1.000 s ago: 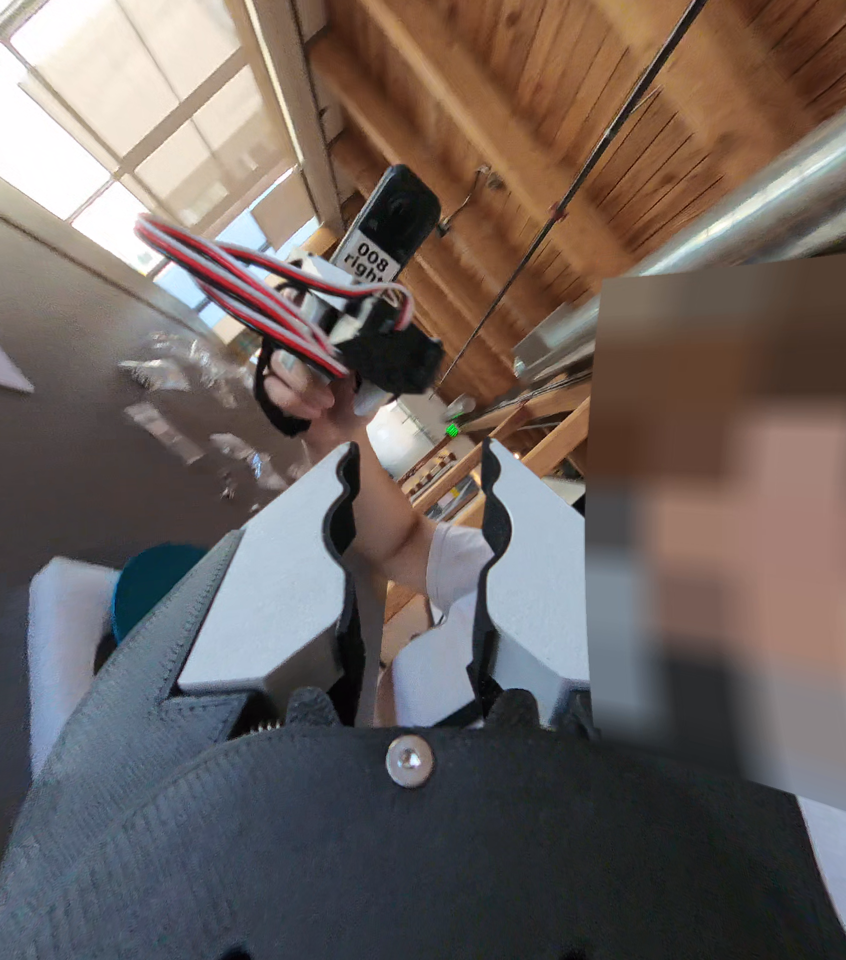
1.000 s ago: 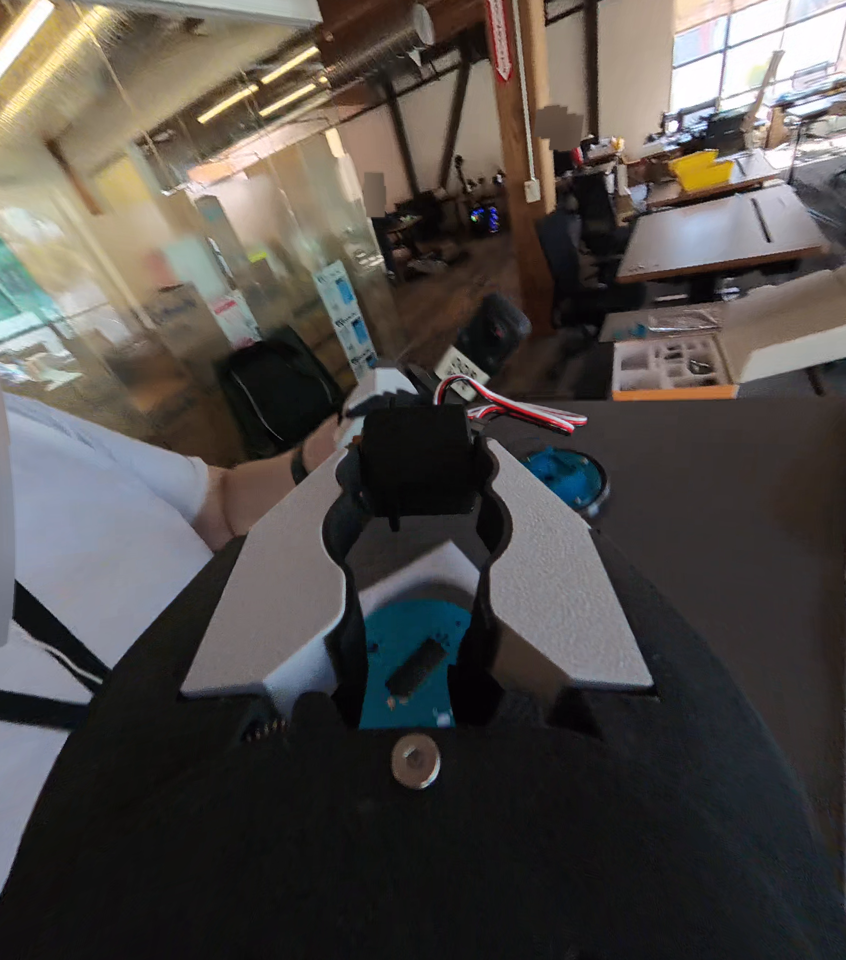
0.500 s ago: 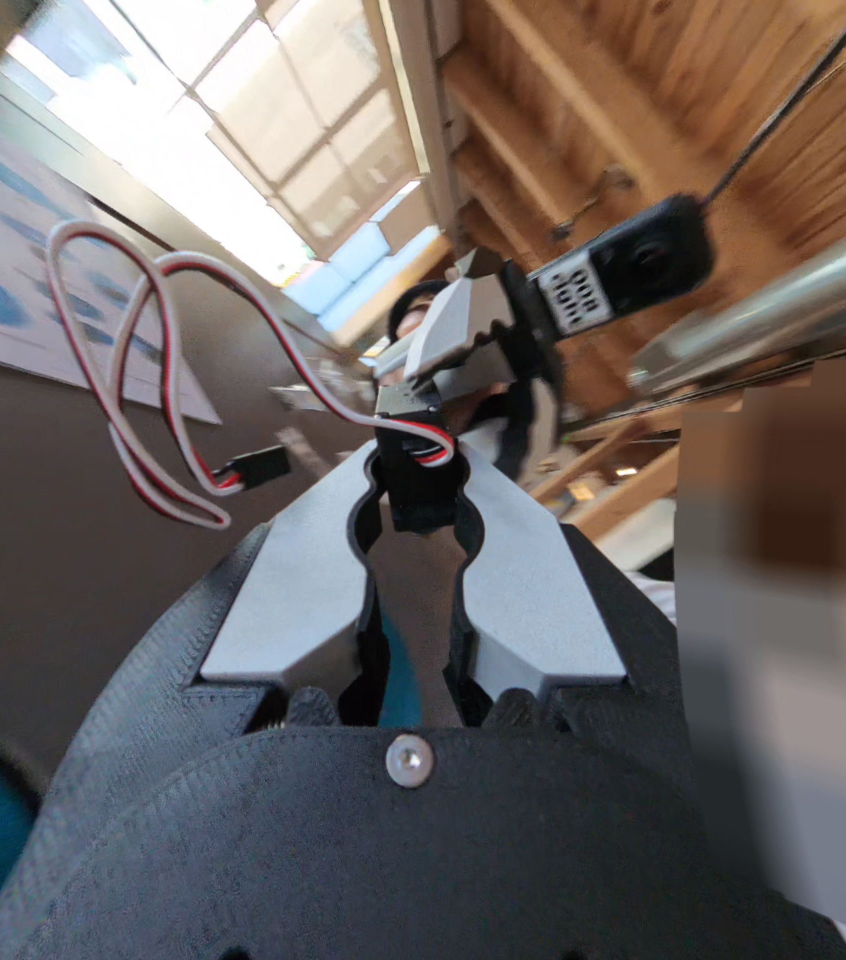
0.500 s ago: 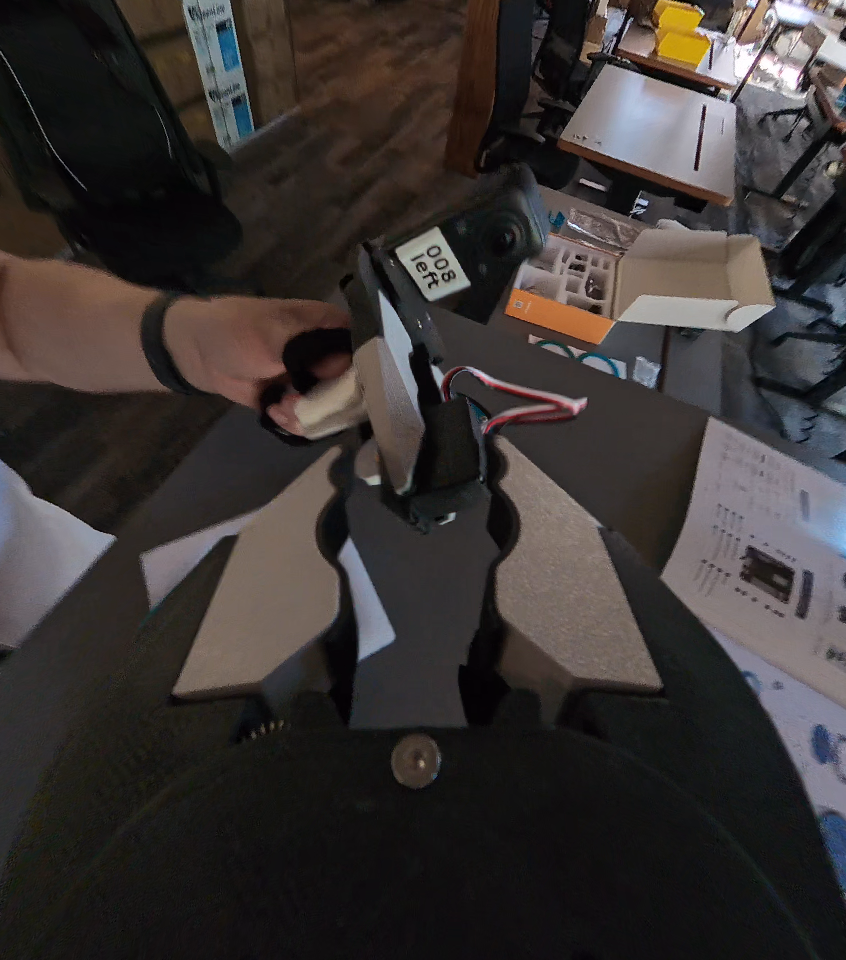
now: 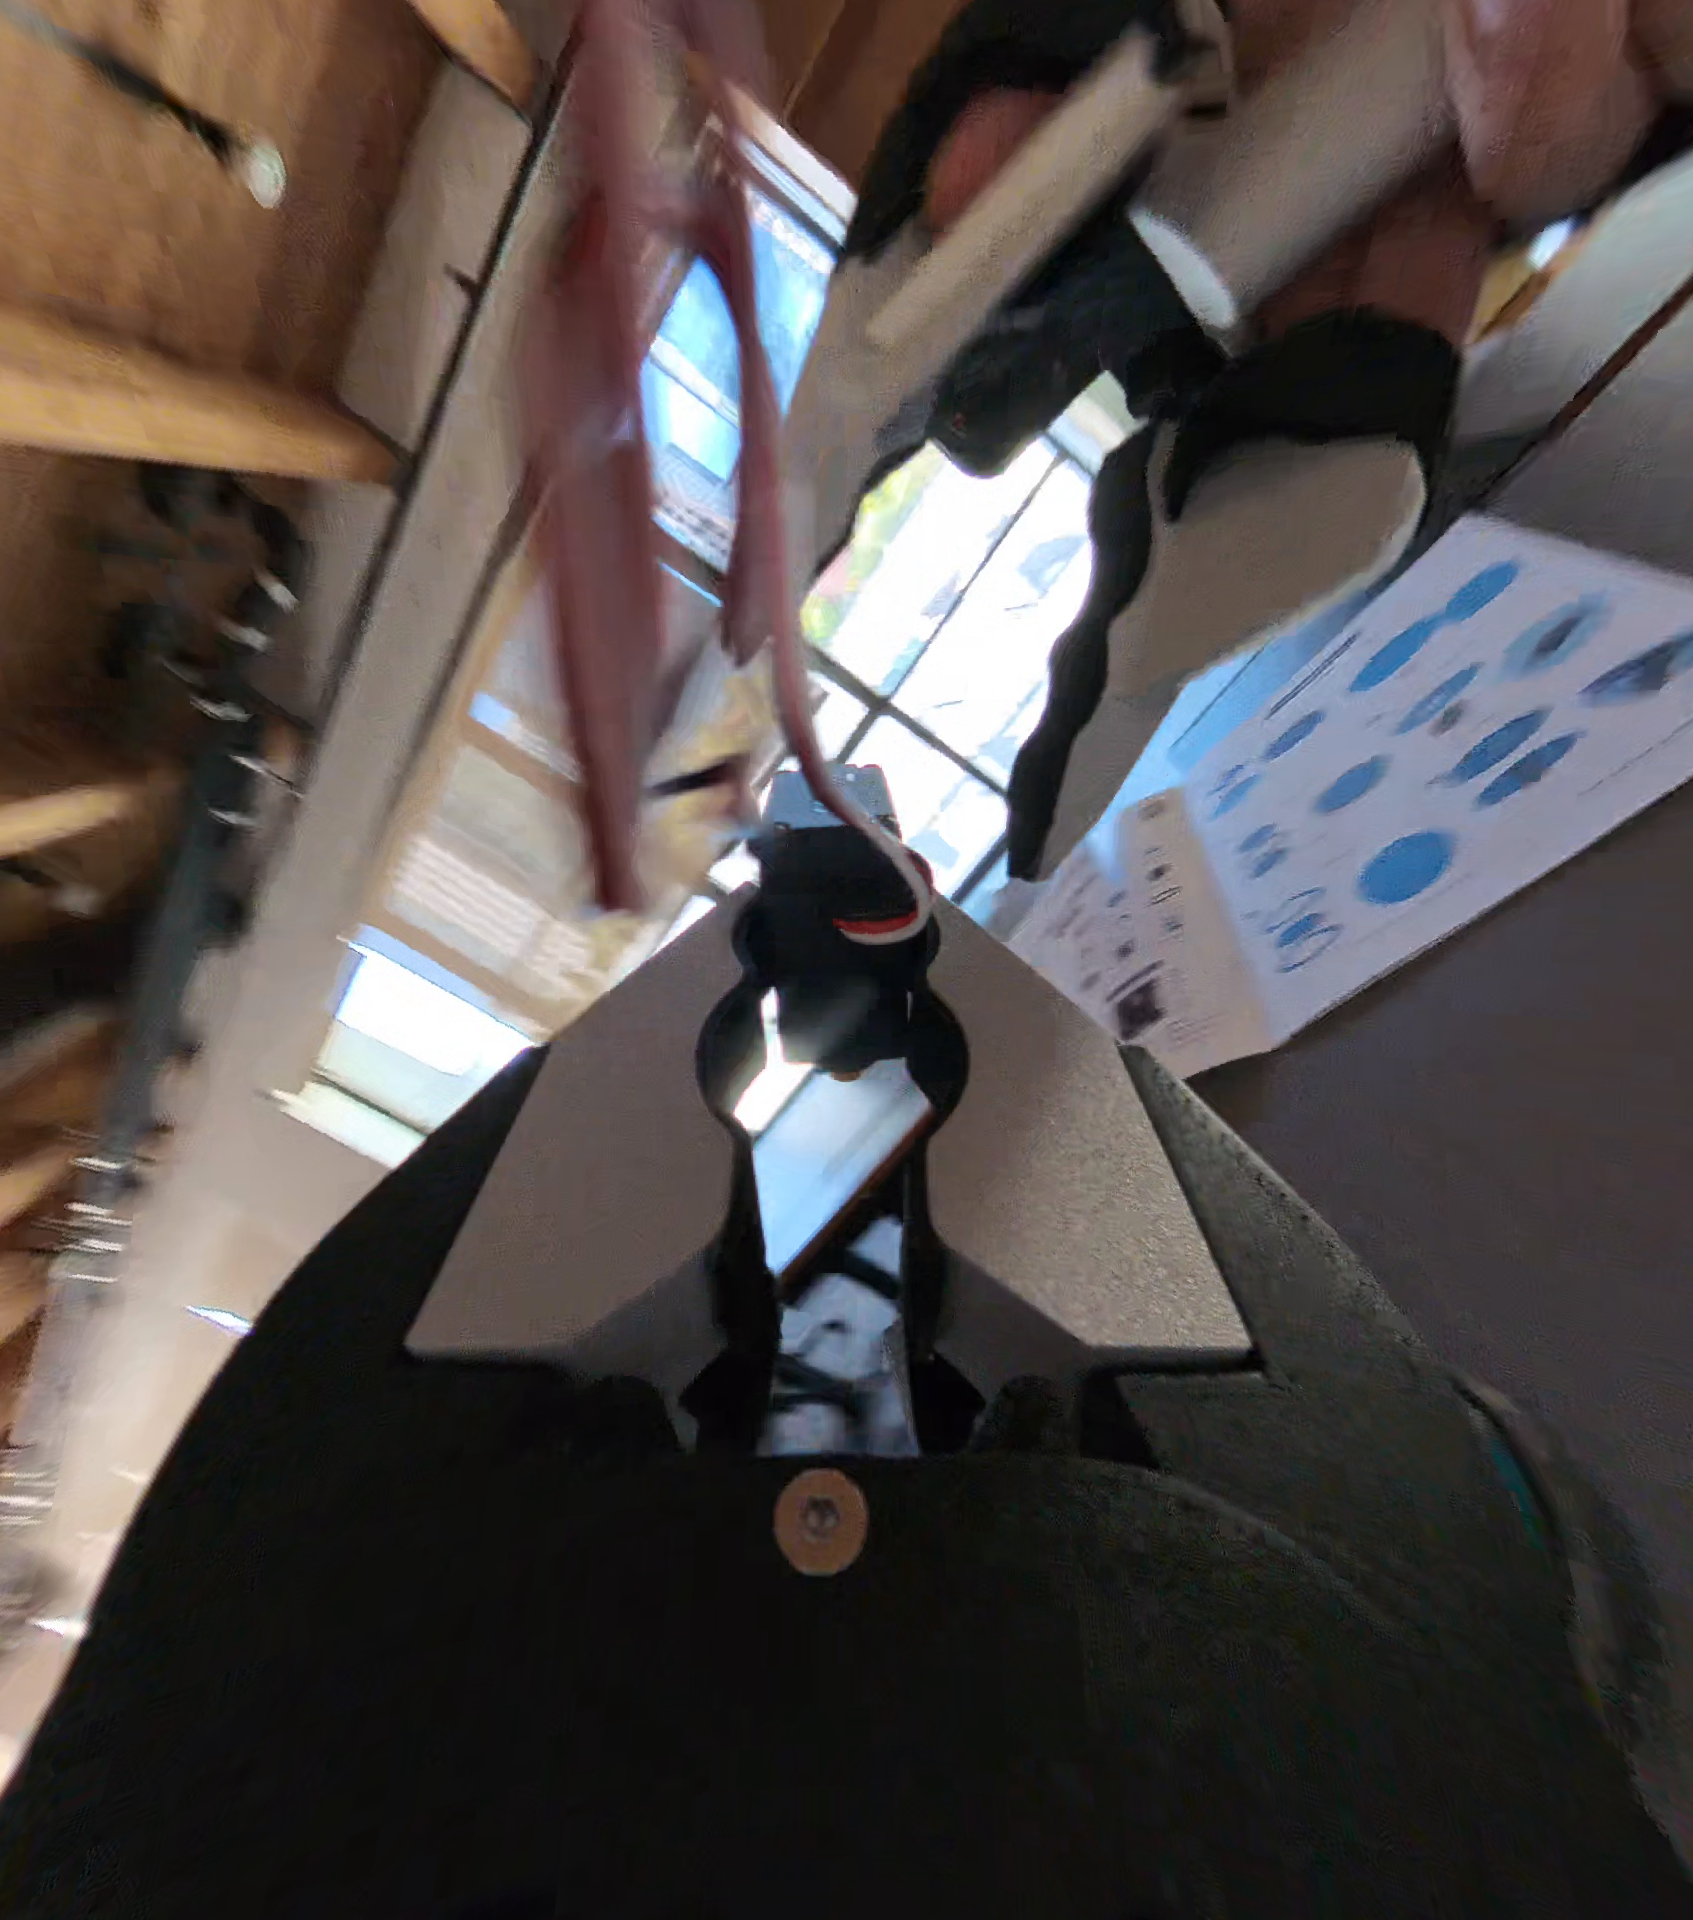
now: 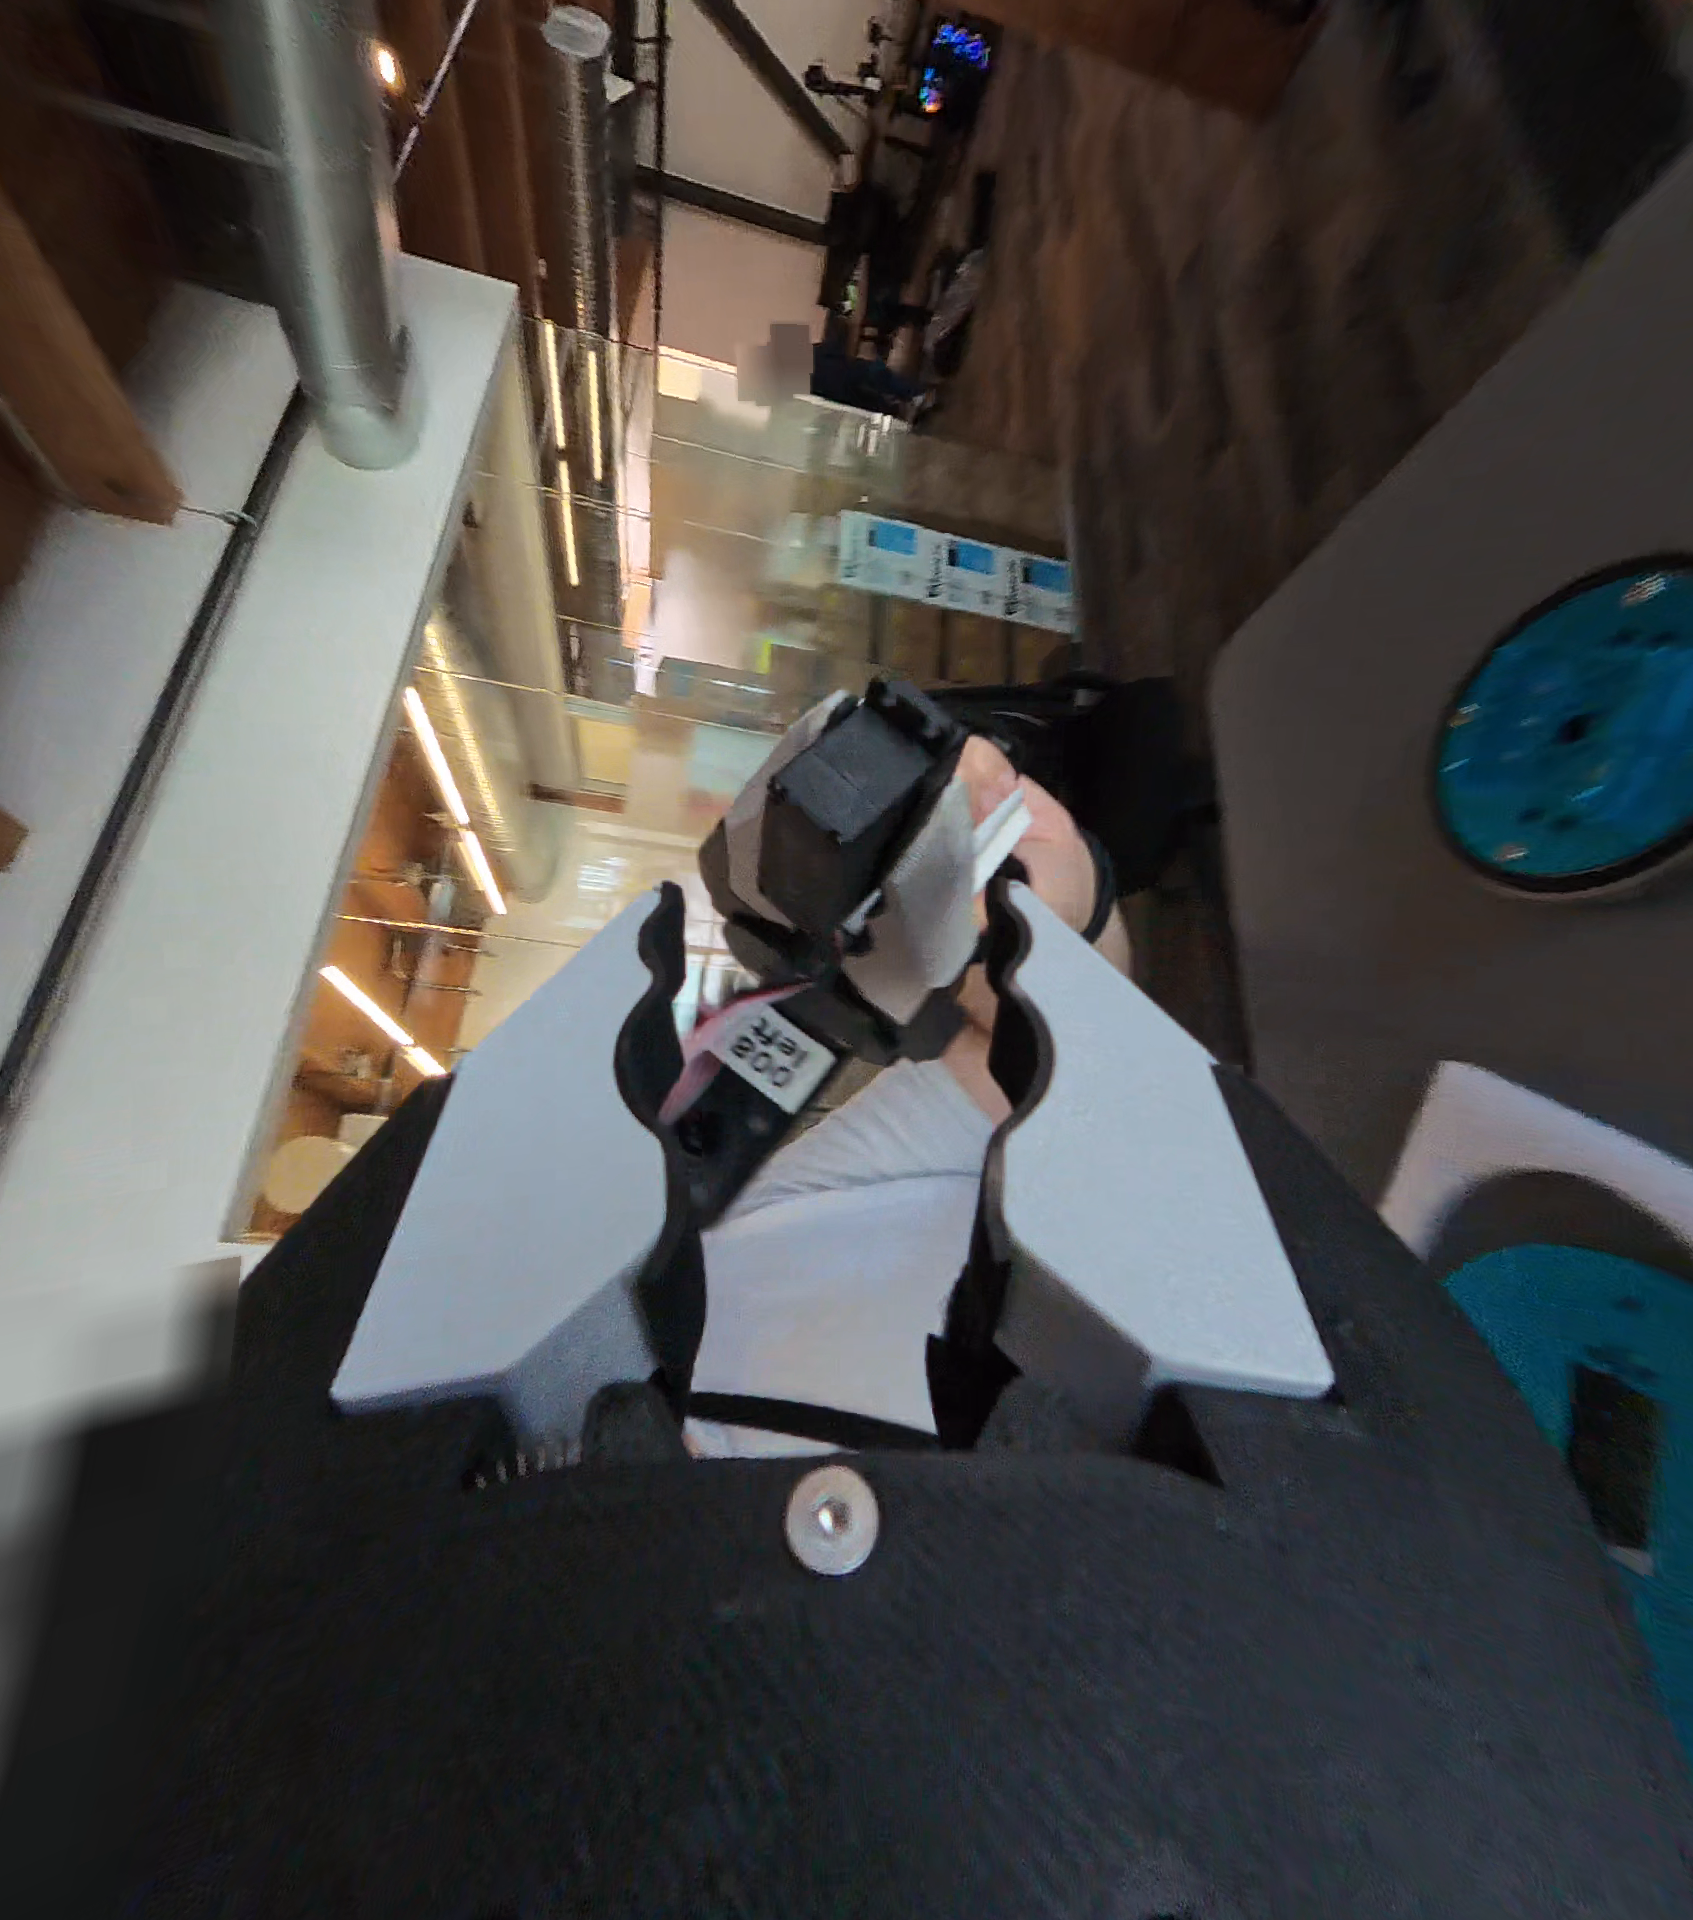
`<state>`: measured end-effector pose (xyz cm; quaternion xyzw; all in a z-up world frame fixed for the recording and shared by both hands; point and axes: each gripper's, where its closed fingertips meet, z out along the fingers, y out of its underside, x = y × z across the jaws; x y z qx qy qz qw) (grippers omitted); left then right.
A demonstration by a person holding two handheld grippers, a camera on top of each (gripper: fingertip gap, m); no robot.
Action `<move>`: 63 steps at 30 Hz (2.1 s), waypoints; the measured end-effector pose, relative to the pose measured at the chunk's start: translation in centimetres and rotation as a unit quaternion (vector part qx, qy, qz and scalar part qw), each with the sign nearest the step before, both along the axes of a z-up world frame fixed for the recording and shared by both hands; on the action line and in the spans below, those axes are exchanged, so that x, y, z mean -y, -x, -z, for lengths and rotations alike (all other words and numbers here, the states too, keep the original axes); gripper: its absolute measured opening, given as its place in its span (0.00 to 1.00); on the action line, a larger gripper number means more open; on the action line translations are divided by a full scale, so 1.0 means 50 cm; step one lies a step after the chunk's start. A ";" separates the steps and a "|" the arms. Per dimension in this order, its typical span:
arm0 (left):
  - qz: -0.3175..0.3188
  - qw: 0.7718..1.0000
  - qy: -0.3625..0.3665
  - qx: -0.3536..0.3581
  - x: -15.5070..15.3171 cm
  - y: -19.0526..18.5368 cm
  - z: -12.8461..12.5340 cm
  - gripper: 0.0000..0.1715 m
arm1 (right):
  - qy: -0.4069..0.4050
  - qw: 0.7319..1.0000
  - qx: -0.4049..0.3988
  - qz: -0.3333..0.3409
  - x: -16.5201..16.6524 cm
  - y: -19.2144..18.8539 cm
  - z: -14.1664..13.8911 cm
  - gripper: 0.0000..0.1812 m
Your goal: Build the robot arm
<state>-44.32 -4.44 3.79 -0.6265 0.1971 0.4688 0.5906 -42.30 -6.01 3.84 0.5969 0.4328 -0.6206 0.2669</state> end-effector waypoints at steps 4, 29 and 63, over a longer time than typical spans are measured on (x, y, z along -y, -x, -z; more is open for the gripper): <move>-0.061 0.986 0.022 -0.153 -0.013 0.007 -0.010 0.13 | -0.015 1.000 0.003 0.012 0.021 0.005 -0.008 0.26; 0.245 0.929 0.110 0.255 0.032 -0.053 -0.004 0.29 | -0.198 0.969 -0.145 -0.008 -0.078 -0.044 0.071 0.11; 0.538 0.577 0.346 0.508 -0.010 -0.314 0.196 0.12 | -0.392 0.892 -0.200 -0.100 -0.050 -0.302 0.255 0.00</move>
